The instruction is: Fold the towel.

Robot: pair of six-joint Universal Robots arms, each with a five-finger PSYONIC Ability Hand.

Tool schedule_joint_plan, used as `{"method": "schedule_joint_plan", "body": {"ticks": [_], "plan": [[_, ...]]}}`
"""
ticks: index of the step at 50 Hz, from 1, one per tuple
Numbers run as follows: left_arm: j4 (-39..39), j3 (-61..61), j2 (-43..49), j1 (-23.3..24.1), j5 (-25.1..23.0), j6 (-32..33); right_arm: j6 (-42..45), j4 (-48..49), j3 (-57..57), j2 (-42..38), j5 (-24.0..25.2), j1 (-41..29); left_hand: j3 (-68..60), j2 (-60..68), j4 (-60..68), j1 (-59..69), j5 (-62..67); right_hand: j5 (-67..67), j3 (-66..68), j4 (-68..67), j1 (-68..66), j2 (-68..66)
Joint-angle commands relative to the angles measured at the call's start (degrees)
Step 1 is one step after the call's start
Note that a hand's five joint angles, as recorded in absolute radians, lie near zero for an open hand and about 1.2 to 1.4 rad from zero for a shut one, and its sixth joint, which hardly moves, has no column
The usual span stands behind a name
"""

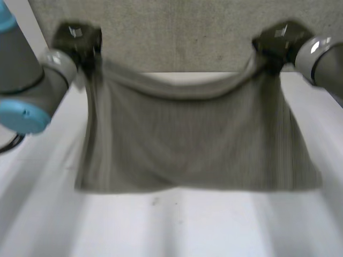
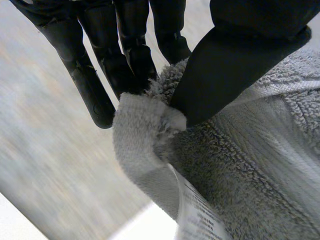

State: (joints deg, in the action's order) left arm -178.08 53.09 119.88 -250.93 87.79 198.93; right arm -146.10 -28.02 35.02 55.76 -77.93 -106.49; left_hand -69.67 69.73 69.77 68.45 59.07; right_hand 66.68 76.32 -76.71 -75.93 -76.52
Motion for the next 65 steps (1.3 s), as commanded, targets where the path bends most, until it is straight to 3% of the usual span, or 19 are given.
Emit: {"method": "schedule_joint_plan", "body": {"ticks": [1, 5, 14, 20, 23, 32, 36, 37, 38, 40, 49, 55, 60, 65], "plan": [[-6.48, -17.40, 0.18, 0.09, 5.02, -8.19, -12.44, 14.29, -13.48, 0.47, -4.51, 0.49, -10.33, 10.27, 10.23, 11.55, 10.93, 3.32, 3.68, -3.29, -4.07, -3.48], [-5.61, -16.97, -1.49, 0.01, 5.20, -10.14, -13.60, 14.84, -11.38, 2.95, -4.51, 0.40, -10.33, 10.27, 10.23, 11.55, 10.93, 3.32, 3.68, -3.29, -4.07, -3.48], [-4.73, 4.56, -4.22, -1.14, 4.50, -10.14, -10.87, 12.73, 9.81, 6.81, -3.02, 0.32, -10.33, 10.27, 10.23, 11.55, 10.93, 3.32, 3.68, -3.29, -4.07, -3.48], [-10.53, 20.03, -3.43, -1.93, 4.41, -9.53, -4.99, 13.25, 25.01, 6.02, -2.14, -0.04, -10.33, 10.27, 10.23, 11.55, 10.93, 3.32, 3.68, -3.29, -4.07, -3.48], [-16.05, 28.80, -1.94, -1.93, 4.41, -7.86, -2.44, 15.62, 33.69, 1.56, -1.44, -0.04, -10.33, 10.27, 10.23, 11.55, 10.93, 3.32, 3.68, -3.29, -4.07, -3.48], [-18.62, 36.55, -2.11, -2.10, 4.32, -2.76, 0.55, 16.59, 44.00, 0.31, -1.35, -0.12, -10.33, 10.27, 10.23, 11.55, 10.93, 3.32, 3.68, -3.29, -4.07, -3.48], [-18.79, 39.80, -5.52, -2.37, 4.23, -2.67, 2.13, 16.68, 51.35, 6.17, -1.17, 0.14, -10.33, 10.27, 10.23, 11.55, 10.93, 3.32, 3.68, -3.29, -4.07, -3.48], [-18.80, 40.94, -6.75, -2.37, 3.97, -2.67, 2.66, 16.85, 53.99, 8.72, -0.65, 0.40, -10.33, 10.27, 10.23, 11.55, 10.93, -8.28, -7.91, 8.31, 7.53, 8.12], [-18.80, 40.95, -6.77, -2.37, 3.97, -2.67, 2.66, 16.86, 54.01, 8.75, -0.64, 0.40, -10.33, 10.27, 10.23, 11.55, 10.93, -8.40, -8.03, 8.43, 7.65, 8.24], [-18.88, 42.96, -8.95, -2.89, 2.57, -2.58, 4.50, 16.42, 58.04, 13.21, -0.03, 0.58, -10.33, 10.27, 10.23, 11.55, 10.93, -66.68, -66.32, 66.71, 65.93, 66.52], [-18.88, 46.31, -12.83, -3.86, -0.42, -2.23, 7.76, 17.73, 58.33, 21.92, 1.02, 0.67, -10.33, 10.27, 10.23, 11.55, 10.93, -66.68, -66.32, 66.71, 65.93, 66.52], [-18.88, 47.10, -12.92, -4.21, -0.42, -2.23, 7.67, 17.65, 53.66, 22.46, 3.57, 0.67, -10.33, 10.27, 10.23, 11.55, 10.93, -66.68, -66.32, 66.71, 65.93, 66.52], [-18.88, 47.63, -12.92, -4.56, -0.51, -2.23, 10.21, 16.60, 46.30, 15.28, 10.24, 0.14, -10.33, 10.27, 10.23, 11.55, 10.93, -66.68, -66.32, 66.71, 65.93, 66.52], [-18.88, 47.63, -12.92, -4.83, -0.51, -2.32, 16.79, 13.53, 40.15, 8.42, 12.27, -0.38, -10.33, 10.27, 10.23, 11.55, 10.93, -60.05, -59.68, 60.08, 59.30, 59.89]]}}
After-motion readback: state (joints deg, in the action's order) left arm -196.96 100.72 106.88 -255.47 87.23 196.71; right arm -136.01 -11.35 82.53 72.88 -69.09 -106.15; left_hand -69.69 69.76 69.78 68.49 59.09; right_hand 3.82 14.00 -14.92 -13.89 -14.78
